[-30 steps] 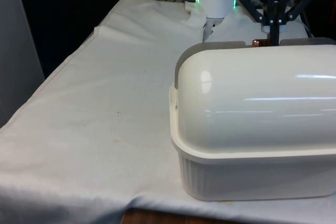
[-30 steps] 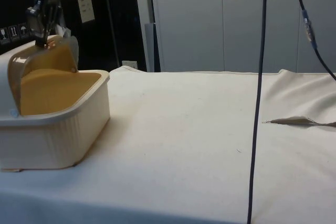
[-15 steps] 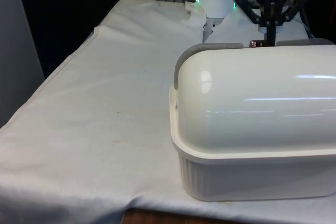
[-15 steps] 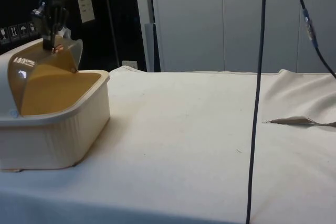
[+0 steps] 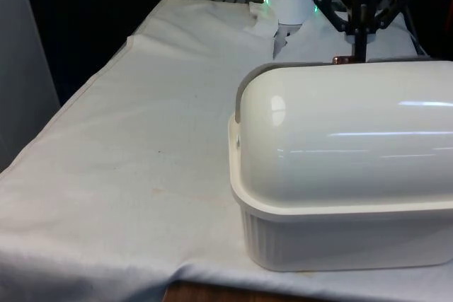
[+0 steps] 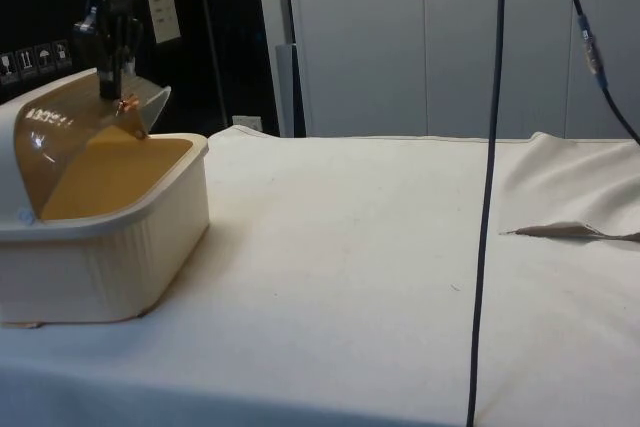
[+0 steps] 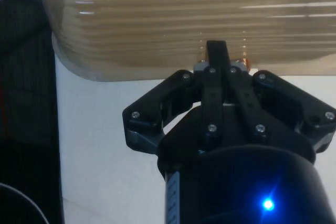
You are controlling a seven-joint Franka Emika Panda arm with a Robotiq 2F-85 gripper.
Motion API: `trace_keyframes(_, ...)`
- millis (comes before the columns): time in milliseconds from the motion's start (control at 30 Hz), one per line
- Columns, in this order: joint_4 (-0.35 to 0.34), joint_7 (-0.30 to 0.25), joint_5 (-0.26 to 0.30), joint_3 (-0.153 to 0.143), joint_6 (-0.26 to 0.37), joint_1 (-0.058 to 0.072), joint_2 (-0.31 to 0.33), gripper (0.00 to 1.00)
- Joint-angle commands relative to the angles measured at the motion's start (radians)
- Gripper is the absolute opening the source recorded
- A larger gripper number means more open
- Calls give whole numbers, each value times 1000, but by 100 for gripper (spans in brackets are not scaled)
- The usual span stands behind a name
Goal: Open the lid, then close it.
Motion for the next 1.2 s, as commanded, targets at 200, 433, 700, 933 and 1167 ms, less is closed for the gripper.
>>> trace_keyframes(200, 11, 2, 5, 0, -61, -1, 11, 0)
trace_keyframes(433, 5, 6, 4, 0, -110, 3, 8, 0)
trace_keyframes(700, -5, 11, 4, 5, -157, 6, 7, 0)
trace_keyframes(933, -14, 10, 0, 9, -181, 7, 9, 0)
trace_keyframes(1167, -19, 15, 6, 18, -220, 7, 20, 0)
